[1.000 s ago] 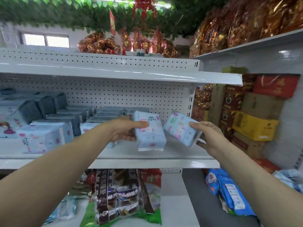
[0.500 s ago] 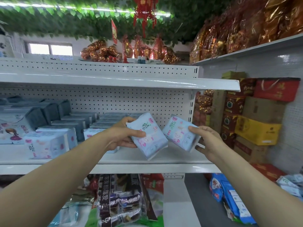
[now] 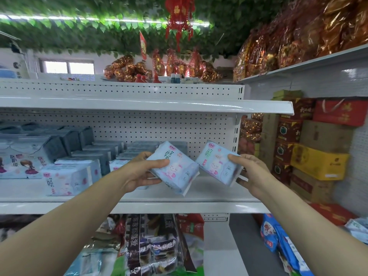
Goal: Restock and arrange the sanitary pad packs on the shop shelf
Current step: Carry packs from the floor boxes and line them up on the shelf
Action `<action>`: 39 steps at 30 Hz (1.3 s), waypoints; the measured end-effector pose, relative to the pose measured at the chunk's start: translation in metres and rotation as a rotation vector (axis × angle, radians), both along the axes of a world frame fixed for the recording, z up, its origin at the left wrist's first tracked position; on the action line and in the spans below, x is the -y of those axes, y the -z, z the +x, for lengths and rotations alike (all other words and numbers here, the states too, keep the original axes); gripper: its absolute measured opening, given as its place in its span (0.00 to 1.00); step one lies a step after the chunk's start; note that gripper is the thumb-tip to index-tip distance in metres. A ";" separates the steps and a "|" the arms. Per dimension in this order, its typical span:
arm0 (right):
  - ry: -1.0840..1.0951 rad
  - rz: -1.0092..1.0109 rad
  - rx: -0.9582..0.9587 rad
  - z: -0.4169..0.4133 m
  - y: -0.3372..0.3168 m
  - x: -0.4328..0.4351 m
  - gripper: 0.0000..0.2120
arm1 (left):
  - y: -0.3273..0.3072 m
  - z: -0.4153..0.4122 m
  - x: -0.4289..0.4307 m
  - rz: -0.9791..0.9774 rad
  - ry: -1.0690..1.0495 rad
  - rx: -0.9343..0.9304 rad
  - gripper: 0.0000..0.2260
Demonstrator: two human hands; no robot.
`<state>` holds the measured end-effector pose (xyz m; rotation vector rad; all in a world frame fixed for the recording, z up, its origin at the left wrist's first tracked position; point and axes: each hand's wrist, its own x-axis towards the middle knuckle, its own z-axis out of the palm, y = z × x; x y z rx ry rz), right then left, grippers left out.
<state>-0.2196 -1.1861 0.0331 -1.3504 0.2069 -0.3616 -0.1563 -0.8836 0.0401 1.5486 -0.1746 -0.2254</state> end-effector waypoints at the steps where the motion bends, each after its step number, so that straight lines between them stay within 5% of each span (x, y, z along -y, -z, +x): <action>1: -0.002 -0.002 0.000 0.000 0.000 -0.001 0.14 | 0.000 -0.001 -0.001 -0.006 -0.005 0.000 0.29; 9: -0.011 0.007 0.003 -0.004 -0.003 -0.006 0.13 | -0.001 -0.010 -0.001 -0.047 -0.042 -0.038 0.22; 14: -0.006 0.013 0.004 -0.004 -0.002 -0.003 0.13 | 0.002 -0.010 -0.004 -0.086 0.016 -0.040 0.40; 22: -0.005 0.046 0.006 -0.003 -0.001 0.002 0.13 | 0.005 -0.011 0.001 -0.015 0.047 0.015 0.22; 39: -0.014 -0.083 0.034 0.019 -0.005 0.026 0.15 | -0.023 0.035 0.034 0.572 -0.009 0.149 0.18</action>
